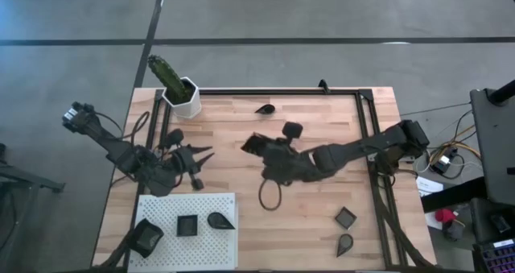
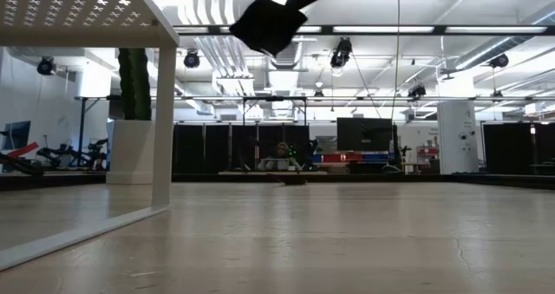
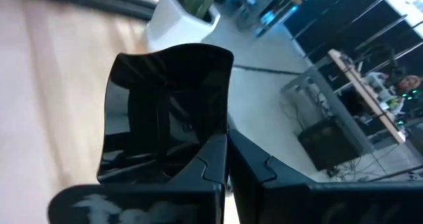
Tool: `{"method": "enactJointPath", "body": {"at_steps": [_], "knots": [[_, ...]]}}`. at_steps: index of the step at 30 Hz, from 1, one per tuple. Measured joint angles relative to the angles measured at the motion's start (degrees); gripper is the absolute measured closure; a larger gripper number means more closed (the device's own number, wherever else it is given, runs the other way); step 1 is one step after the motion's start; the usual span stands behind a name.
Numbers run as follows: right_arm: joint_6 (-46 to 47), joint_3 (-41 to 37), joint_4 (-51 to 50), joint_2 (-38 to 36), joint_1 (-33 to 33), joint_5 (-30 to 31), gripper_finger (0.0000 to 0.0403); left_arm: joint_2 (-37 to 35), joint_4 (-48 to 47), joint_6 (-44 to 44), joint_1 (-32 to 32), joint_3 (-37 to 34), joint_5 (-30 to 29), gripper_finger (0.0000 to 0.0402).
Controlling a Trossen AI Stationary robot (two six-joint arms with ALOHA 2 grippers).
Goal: Pick & Place Mini shaped plates
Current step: Stack the distorted square plate on top of the other distorted square plate on the shelf
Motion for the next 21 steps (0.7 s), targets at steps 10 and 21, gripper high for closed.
{"method": "enactJointPath", "body": {"at_steps": [10, 21], "knots": [[-13.73, -1.19, 21.58, 0.02, -4.45, -4.87, 0.0395, 3.9, 8.84, 7.55, 3.92, -0.04, -7.97, 0.0324], [-15.8, -1.47, 25.91, 0.02, -5.43, -9.33, 0.0395, 7.01, 19.34, 12.99, 10.22, 0.0, -8.27, 0.0324]]}}
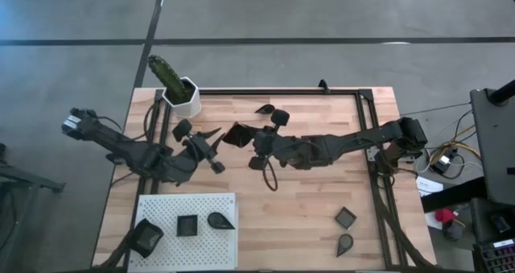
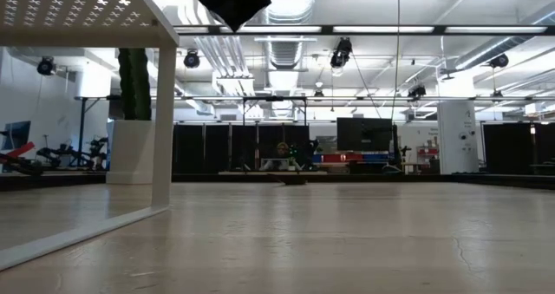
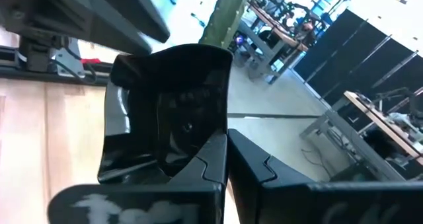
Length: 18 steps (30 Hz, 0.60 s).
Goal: Pick & Place Mini shaped plates
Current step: Stack the distorted square plate on top of the other distorted square plate on the shelf
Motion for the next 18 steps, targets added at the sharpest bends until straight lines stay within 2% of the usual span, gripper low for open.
{"method": "enactJointPath", "body": {"at_steps": [6, 18], "knots": [[-0.58, -0.02, 0.02, 0.0, 0.04, 0.01, 0.0395, 0.38, 1.92, 0.04, 0.18, 0.55, 3.77, 0.0323], [-1.09, -0.02, 0.02, 0.0, 0.04, 0.04, 0.0395, 0.36, 2.02, 2.28, 0.18, 1.11, 3.73, 0.0322]]}}
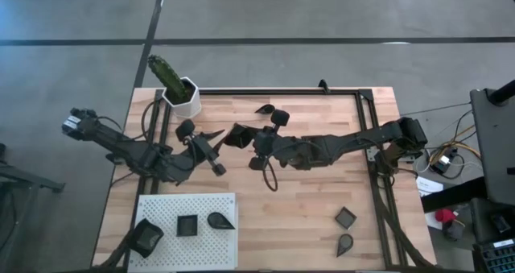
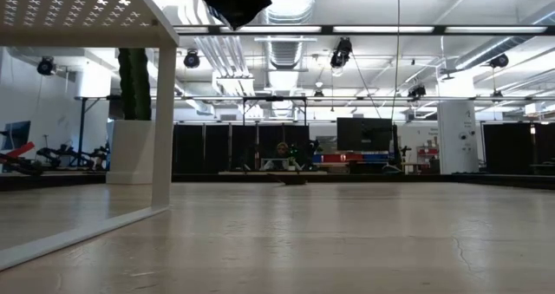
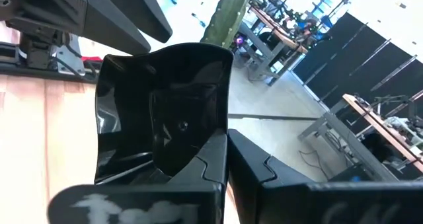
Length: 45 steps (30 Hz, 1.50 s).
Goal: Pick & Place Mini shaped plates
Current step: Stack the distorted square plate on top of the other distorted square plate on the shelf
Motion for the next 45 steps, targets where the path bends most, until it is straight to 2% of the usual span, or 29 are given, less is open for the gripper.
{"method": "enactJointPath", "body": {"at_steps": [15, 21, 26, 34, 41, 45], "knots": [[-0.17, 0.0, -0.02, 0.02, -0.77, 0.09, 0.0395, -0.04, -0.04, 2.57, 0.0, 0.83, -4.13, 0.0322], [-0.17, 0.0, 0.0, 0.02, -1.28, 0.09, 0.0395, 0.03, -0.08, 2.46, 0.0, 0.74, 1.36, 0.0322], [0.09, 0.0, 0.02, 0.02, -1.35, 0.09, 0.0395, 0.68, -0.07, 2.46, 0.09, 0.72, 1.69, 0.0322], [0.24, 0.0, 0.21, 0.02, -1.34, 0.09, 0.0395, 4.06, 0.63, 3.64, 1.99, 0.68, -3.68, 0.0322], [0.24, 0.0, 0.24, 0.04, -1.35, 0.04, 0.0395, 5.67, 1.04, 3.94, 3.37, 0.66, -3.95, 0.0322], [0.24, 0.0, 0.24, 0.04, -1.34, 0.02, 0.0395, 5.69, 1.09, 5.01, 3.62, 0.66, -4.01, 0.0353]]}}
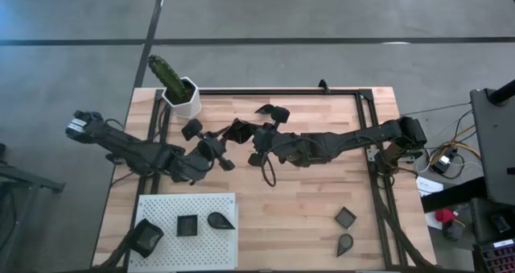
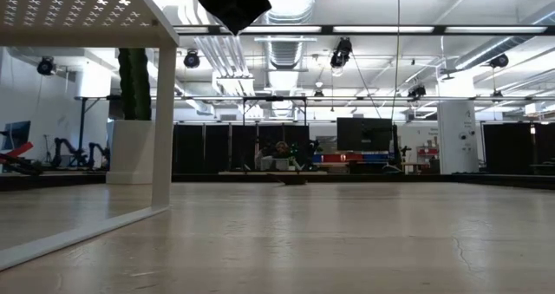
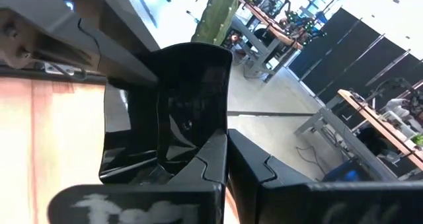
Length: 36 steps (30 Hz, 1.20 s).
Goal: Pick & Place Mini shaped plates
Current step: Stack the distorted square plate on top of the other distorted square plate on the shelf
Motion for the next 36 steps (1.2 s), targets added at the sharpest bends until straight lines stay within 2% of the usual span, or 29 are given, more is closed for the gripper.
{"method": "enactJointPath", "body": {"at_steps": [3, 11, 19, 23, 27, 32, 36], "knots": [[0.3, 0.0, 0.0, 0.0, 0.01, 0.0, 0.0394, -0.22, 0.0, 0.03, 0.01, 0.01, -0.3, 0.0392], [1.11, 0.0, -0.05, 0.0, 0.01, -0.11, 0.0381, -0.27, 0.08, 0.29, 0.01, 0.62, 0.08, 0.0401], [0.77, 0.0, -0.04, 0.02, 1.1, -0.13, 0.0299, -0.8, -0.24, 0.45, 0.01, 1.53, 0.09, 0.0401], [-0.81, 0.98, -0.22, 0.04, 3.29, 0.01, 0.0258, -2.08, -3.72, -0.06, 0.01, 2.53, 1.33, 0.0401], [-2.98, 2.53, -0.24, 0.02, 5.66, 0.04, 0.0228, -3.68, -12.0, -2.83, -0.04, 4.62, 4.59, 0.0401], [-4.9, 4.69, -0.37, -0.48, 8.4, 0.07, 0.0206, -4.8, -30.33, -12.52, -0.04, 10.64, 11.33, 0.0401], [-5.09, 5.46, -0.68, -1.25, 10.02, 0.12, 0.0202, -4.8, -46.22, -20.11, -0.02, 16.75, 22.54, 0.0401]]}}
